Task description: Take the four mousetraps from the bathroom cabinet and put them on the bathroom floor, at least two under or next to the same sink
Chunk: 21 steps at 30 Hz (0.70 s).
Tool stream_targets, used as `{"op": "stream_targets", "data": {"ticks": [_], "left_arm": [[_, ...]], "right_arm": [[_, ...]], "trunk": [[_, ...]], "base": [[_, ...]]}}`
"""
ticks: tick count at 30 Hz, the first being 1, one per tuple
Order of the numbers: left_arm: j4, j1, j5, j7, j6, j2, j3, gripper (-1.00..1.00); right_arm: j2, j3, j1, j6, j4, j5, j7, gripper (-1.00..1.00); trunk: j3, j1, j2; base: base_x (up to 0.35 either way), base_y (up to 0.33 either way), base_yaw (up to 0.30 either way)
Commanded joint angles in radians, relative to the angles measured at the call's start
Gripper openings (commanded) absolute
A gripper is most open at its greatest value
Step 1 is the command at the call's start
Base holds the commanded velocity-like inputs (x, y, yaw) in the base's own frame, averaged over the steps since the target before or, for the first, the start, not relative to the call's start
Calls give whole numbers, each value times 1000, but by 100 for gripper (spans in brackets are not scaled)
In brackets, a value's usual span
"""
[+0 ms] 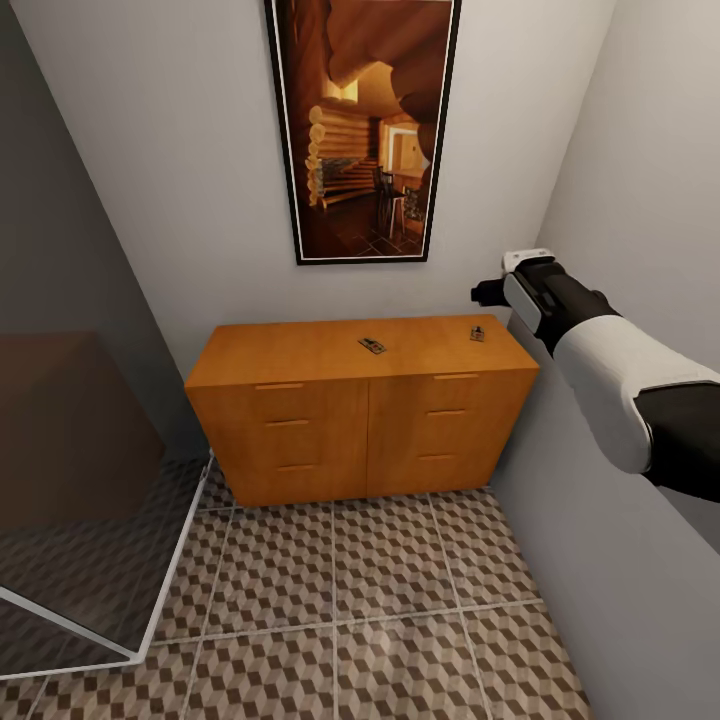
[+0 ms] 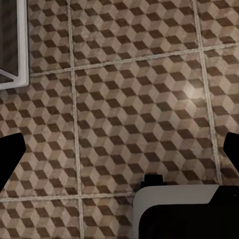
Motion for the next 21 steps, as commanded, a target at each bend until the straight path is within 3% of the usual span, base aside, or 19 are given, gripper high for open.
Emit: {"op": "stream_targets", "data": {"ticks": [1, 9, 21], "left_arm": [[4, -2, -1, 7, -5, 0, -8, 100], [4, -2, -1, 7, -4, -1, -8, 100], [4, -2, -1, 7, -4, -2, -8, 100]], "right_arm": [[-1, 7, -1, 5, -1, -10, 3, 100], [-8, 5, -1, 6, 1, -7, 99, 100], [-9, 5, -1, 5, 28, -5, 122, 100]], "trunk": [[-2, 1, -2], [-2, 1, -2], [-2, 1, -2]], "base": [[0, 0, 0], [0, 0, 0], [0, 0, 0]]}}
